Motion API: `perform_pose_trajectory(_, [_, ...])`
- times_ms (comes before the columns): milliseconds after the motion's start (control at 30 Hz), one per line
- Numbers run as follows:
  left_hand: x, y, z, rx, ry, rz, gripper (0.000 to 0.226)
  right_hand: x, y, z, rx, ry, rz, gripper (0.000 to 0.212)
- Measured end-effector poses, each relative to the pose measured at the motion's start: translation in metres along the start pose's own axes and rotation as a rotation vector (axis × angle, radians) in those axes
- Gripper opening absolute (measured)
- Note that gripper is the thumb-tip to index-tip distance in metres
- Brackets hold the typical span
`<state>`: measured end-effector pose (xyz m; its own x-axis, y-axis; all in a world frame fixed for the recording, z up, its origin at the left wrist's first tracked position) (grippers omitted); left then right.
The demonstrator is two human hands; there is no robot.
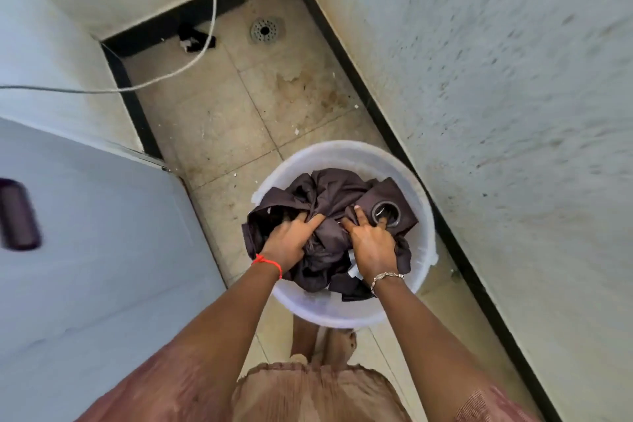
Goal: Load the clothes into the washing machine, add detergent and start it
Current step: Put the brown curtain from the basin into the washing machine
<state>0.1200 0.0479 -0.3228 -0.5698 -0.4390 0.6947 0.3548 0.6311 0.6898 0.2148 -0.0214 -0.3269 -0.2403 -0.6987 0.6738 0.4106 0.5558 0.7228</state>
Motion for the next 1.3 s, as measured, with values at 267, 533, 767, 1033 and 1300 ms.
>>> perform_pose_trajectory(267, [0.173, 0.15, -0.028, 0.007, 0.007, -0.099, 0.077, 0.161, 0.17, 0.049, 0.046, 0.029, -0.146, 0.054])
perform_pose_trajectory(533, [0.327, 0.26, -0.029, 0.053, -0.026, -0.345, 0.079, 0.302, 0.294, 0.112, 0.108, 0.135, -0.368, 0.06])
perform_pose_trajectory(767, [0.434, 0.344, 0.007, 0.151, -0.039, -0.63, 0.073, 0.378, 0.392, 0.193, 0.092, 0.338, -0.666, 0.052])
perform_pose_trajectory(1033, [0.59, 0.44, 0.073, 0.237, -0.099, -0.966, 0.066, 0.489, 0.49, 0.312, -0.029, 0.523, -0.993, 0.059])
perform_pose_trajectory(1300, [0.746, 0.457, 0.189, 0.346, -0.213, -1.132, 0.068, 0.607, 0.512, 0.459, -0.33, 0.662, -1.304, 0.059])
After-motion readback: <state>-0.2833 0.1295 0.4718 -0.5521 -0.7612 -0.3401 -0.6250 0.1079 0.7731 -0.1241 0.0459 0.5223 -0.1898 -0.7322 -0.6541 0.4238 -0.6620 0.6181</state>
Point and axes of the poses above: each hand's wrist, its own x-axis away from the middle knuckle, its own y-axis out of the back of the hand, z = x × y, the point moved 10 cm from there along -x, towards the middle knuckle, and after that the axes turned 4 degrees about y, right-handed, at the moved point
